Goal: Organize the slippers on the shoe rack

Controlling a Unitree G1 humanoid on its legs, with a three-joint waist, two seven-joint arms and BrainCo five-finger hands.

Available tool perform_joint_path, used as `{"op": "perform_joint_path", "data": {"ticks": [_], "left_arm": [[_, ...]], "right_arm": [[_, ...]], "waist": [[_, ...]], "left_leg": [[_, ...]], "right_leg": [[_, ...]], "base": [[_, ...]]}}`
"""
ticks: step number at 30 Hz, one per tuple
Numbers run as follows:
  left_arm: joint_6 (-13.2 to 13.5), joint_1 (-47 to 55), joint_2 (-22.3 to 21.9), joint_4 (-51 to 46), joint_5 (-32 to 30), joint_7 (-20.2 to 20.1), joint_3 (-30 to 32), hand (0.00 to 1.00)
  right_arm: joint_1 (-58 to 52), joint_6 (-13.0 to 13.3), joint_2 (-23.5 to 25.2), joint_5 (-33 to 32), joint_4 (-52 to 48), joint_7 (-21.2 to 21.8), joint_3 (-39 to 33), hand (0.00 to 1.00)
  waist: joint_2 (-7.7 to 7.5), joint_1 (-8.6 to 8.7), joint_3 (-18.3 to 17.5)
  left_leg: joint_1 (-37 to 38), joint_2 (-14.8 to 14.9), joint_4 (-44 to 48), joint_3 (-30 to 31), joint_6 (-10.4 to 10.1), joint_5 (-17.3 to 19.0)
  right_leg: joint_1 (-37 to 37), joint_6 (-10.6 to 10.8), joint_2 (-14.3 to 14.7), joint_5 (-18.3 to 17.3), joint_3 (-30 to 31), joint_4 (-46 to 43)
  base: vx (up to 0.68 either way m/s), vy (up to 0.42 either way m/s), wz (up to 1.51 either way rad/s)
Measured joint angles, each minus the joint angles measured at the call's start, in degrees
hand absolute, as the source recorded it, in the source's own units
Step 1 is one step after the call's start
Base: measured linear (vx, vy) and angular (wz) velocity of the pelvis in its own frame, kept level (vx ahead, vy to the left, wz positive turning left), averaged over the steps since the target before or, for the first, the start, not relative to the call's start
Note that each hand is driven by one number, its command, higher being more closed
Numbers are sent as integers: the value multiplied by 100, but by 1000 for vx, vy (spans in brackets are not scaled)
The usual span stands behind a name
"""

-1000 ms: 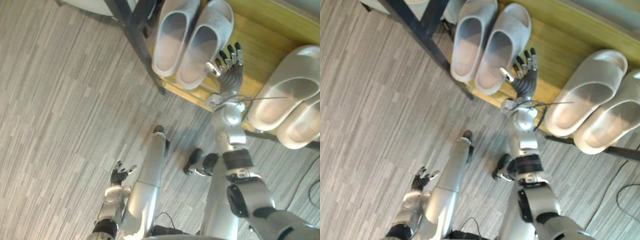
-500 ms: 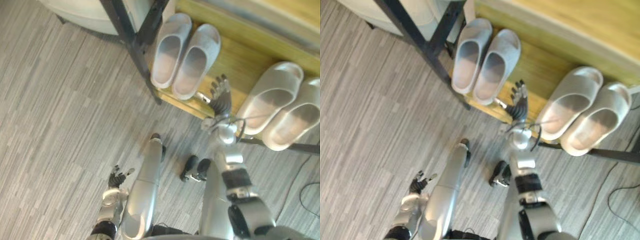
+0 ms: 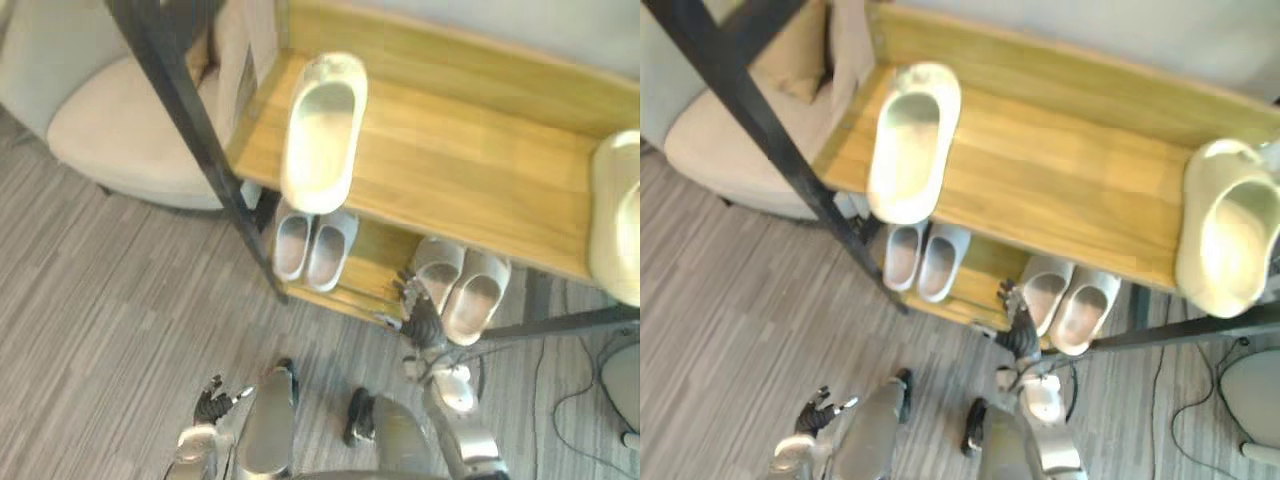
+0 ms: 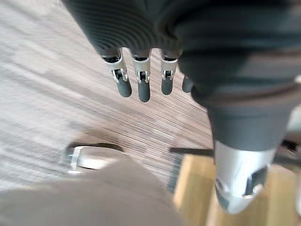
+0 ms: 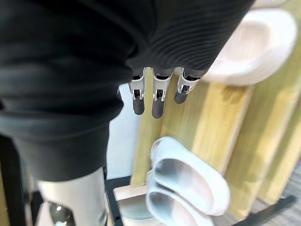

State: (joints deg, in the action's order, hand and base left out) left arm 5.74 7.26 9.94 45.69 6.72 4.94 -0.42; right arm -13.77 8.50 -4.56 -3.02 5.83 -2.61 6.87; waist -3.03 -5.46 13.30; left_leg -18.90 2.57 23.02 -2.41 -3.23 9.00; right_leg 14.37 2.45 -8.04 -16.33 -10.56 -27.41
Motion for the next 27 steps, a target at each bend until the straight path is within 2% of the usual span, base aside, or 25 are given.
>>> {"op": "perform_joint_path", "data": {"ticks": [2,3,6,10,14,19,23,27], "left_arm": [[3,-2,8,64,-16,-25,-102,0],[11,-12,-19,95,-62,-57,-280,0],[11,-37,-188,210,-263,-119,-576,0],[8,-226,-316,434,-582,-157,-771,0],[7,-262,-355,530,-691,-126,-827,0],[6,-338,-405,564,-901,-111,-1104,0],[9,-450,-404,420,-1129,-110,-1790,0],[17,-439,-397,-623,-1219,-205,-2701,0]], "right_arm": [[-3,-18,-7,82,491,20,-51,0],[20,-63,1,94,1086,32,-162,0],[136,-135,-52,312,1908,28,-286,0],[267,-149,-55,545,2791,23,-434,0],[403,-218,-55,551,3537,-16,-454,0],[482,-263,-54,550,4064,-40,-495,0],[565,-284,-52,553,4287,-67,-497,0],[575,-284,-47,552,4312,-70,-494,0]], "waist": [[16,46,-155],[74,120,-295],[162,231,-460],[227,274,-563],[229,309,-619],[317,324,-703],[329,343,-743],[330,358,-835]], "left_leg": [[206,-30,-302,-32,25,-99],[456,-60,-637,-60,43,-221],[880,-109,-1217,-188,86,-424],[1278,-138,-1761,-275,116,-634],[1495,-160,-2095,-296,126,-789],[1748,-200,-2499,-295,153,-987],[1891,-229,-2742,-263,183,-1138],[1919,-298,-2884,-160,214,-1254]], "right_leg": [[-177,45,4,120,22,299],[-421,85,22,292,27,703],[-780,131,55,574,134,1290],[-1159,166,108,867,202,1892],[-1267,173,140,975,237,2124],[-1401,183,168,1096,301,2326],[-1452,191,165,1134,305,2394],[-1472,211,136,1147,219,2422]], "base": [[126,54,-11],[107,46,-9],[120,61,-18],[69,31,-16],[1,-1,-4],[-7,-1,-4],[-19,8,2],[-25,23,11]]}}
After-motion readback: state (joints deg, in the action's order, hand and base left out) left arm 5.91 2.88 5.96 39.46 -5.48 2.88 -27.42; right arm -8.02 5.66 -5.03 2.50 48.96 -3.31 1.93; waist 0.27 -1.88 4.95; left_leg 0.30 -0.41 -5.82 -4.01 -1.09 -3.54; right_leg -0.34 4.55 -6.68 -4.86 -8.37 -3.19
